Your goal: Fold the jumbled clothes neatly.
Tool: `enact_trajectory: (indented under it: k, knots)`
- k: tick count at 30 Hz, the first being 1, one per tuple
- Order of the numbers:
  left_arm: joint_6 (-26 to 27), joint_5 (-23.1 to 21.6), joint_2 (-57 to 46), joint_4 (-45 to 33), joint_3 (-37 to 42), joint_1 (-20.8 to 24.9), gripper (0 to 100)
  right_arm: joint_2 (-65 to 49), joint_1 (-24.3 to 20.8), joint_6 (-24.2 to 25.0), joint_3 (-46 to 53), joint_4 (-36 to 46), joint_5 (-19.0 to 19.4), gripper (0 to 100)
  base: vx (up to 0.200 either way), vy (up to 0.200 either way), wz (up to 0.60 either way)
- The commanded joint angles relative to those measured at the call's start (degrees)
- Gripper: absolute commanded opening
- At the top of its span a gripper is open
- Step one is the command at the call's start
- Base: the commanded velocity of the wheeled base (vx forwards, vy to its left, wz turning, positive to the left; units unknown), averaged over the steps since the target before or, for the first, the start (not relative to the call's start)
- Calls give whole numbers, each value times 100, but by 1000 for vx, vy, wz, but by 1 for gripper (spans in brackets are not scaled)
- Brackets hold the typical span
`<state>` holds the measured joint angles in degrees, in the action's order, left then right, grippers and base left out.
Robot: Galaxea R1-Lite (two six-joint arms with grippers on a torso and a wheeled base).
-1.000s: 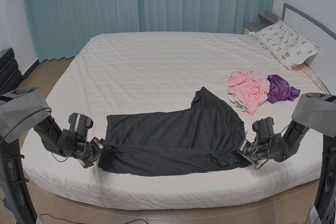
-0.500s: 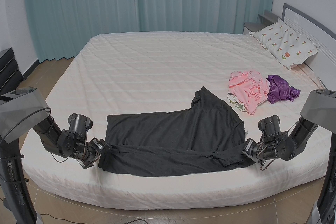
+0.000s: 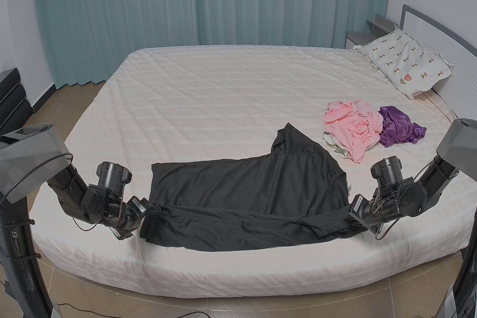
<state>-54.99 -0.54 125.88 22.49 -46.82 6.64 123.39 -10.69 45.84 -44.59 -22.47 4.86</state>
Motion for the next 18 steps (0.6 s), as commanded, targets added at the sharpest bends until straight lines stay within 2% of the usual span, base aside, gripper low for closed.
enact_trajectory:
  k: [1,10,13,14,17,18]
  knots:
    - [-3,1,7,1,-2,-5,100,115,6,-75,38,-3,-3,100,0,0,0]
    - [94,-122,-55,-34,-55,4,100,159,234,-435,-208,-328,-3,100,0,0,0]
    - [393,-289,-90,-52,-81,4,100,211,261,-532,-296,-531,-3,100,0,0,0]
    - [419,-298,-81,-52,-81,4,100,211,269,-541,-296,-539,-3,100,0,0,0]
    - [973,-307,-11,-26,-160,4,100,299,322,-787,-410,-566,41,100,0,0,0]
    - [973,-307,-11,-26,-160,4,100,299,322,-787,-410,-566,41,100,0,0,0]
